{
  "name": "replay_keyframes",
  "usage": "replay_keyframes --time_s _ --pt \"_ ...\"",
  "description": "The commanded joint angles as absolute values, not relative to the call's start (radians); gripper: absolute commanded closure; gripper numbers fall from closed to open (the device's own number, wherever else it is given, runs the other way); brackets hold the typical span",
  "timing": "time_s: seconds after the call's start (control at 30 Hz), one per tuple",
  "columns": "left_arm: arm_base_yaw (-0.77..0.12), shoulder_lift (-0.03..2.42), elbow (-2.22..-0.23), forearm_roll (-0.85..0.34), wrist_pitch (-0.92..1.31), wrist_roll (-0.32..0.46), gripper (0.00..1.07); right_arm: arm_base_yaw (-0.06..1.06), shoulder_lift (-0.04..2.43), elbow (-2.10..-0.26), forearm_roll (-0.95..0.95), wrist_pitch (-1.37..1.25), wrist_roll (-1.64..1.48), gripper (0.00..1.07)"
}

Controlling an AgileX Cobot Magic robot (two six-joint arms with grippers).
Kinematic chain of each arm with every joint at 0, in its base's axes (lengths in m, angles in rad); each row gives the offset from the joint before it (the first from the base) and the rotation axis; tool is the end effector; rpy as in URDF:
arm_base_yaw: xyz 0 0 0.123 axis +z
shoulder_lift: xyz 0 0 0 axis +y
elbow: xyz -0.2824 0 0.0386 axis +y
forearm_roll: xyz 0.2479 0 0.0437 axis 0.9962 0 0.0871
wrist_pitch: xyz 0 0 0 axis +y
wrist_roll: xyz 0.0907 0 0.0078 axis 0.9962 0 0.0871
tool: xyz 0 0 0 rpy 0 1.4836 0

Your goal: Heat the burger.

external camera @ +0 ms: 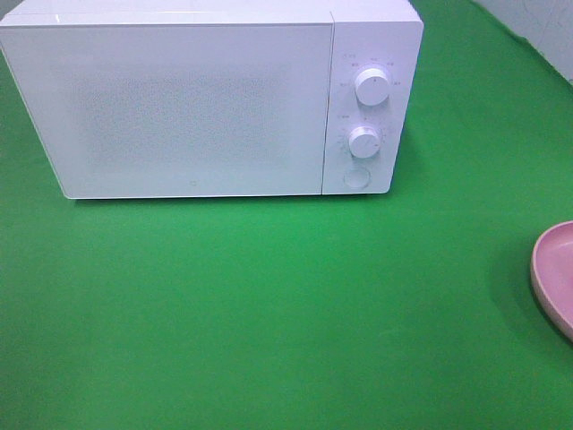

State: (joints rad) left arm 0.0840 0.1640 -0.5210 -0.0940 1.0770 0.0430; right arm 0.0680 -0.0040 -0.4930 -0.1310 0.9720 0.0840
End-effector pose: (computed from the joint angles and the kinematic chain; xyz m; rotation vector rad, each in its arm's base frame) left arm 0.0184 -0.0060 0.2811 -0.0480 2.1991 -0.0450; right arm -0.0009 -0.0099 0.2831 0.0145 1.9526 -0.0543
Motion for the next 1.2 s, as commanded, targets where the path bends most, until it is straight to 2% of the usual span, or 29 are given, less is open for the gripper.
replay_keyframes --time_s 0.03,0.2,1.2 --pt "0.086 0.069 -0.515 -0.106 1.069 0.043 0.07 0.06 -0.031 -0.491 -0.125 0.959 0.076 0.33" --pt "0.086 -0.033 -0.515 -0.107 1.069 0.04 0.07 0.06 -0.031 -0.491 -0.125 0.959 0.076 0.33" --pt "0.086 -0.022 -0.515 -0.11 1.069 0.04 0.07 0.06 -0.027 -0.491 -0.124 0.958 0.077 0.33"
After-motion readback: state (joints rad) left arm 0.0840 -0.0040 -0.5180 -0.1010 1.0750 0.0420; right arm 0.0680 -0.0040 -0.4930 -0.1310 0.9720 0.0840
